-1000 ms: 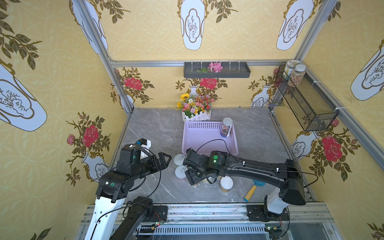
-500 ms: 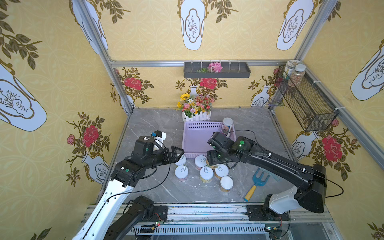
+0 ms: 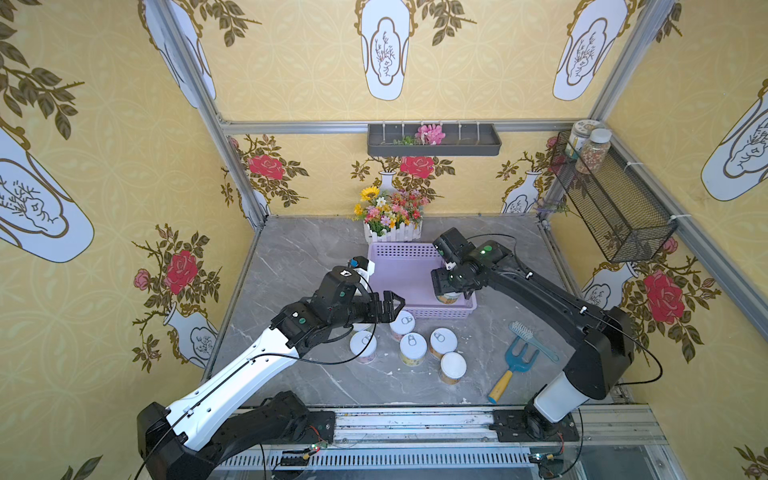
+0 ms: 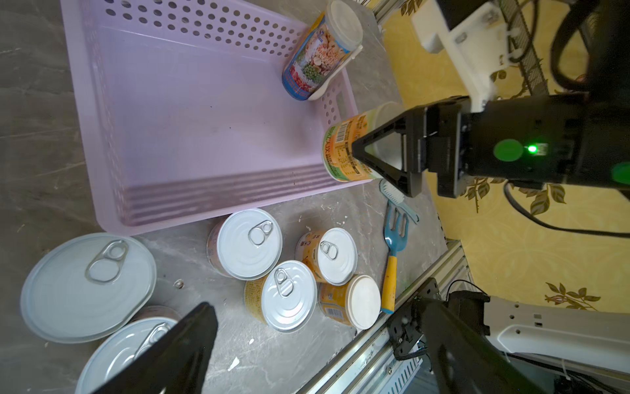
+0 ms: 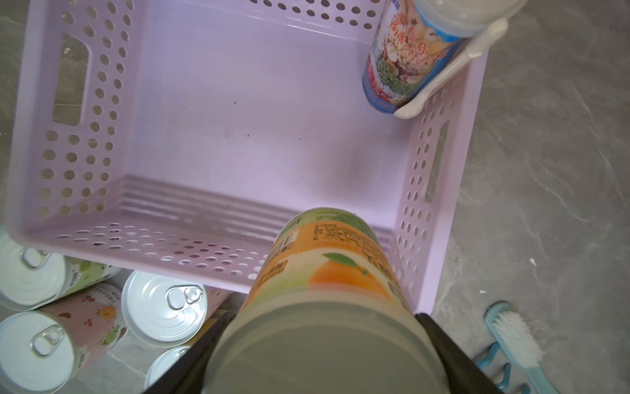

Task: Put the canned food in the basket
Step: Place the canned food in the basket.

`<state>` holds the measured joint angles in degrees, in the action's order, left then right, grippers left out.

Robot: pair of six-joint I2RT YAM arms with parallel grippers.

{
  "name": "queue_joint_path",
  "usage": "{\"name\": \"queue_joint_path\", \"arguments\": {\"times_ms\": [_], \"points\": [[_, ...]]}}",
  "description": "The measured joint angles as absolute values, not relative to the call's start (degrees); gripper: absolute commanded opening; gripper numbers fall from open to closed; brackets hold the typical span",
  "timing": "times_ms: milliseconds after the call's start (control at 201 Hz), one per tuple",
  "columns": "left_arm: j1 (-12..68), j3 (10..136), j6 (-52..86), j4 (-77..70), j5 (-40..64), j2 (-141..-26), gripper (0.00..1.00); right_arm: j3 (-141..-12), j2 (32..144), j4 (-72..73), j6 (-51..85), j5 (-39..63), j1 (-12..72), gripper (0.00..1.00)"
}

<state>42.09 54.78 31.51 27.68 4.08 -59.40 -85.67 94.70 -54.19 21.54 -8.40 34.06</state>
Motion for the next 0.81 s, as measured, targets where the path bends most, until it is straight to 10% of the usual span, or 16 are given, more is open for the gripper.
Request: {"name": "queue_joint_path", "arguments": {"times_ms": [811], "points": [[42.5,52.8,33.0,25.3,3.3,-58.5,1.0,-100.6,114.2,-53.1,-3.1,-5.1,26.1,0.63]]}}
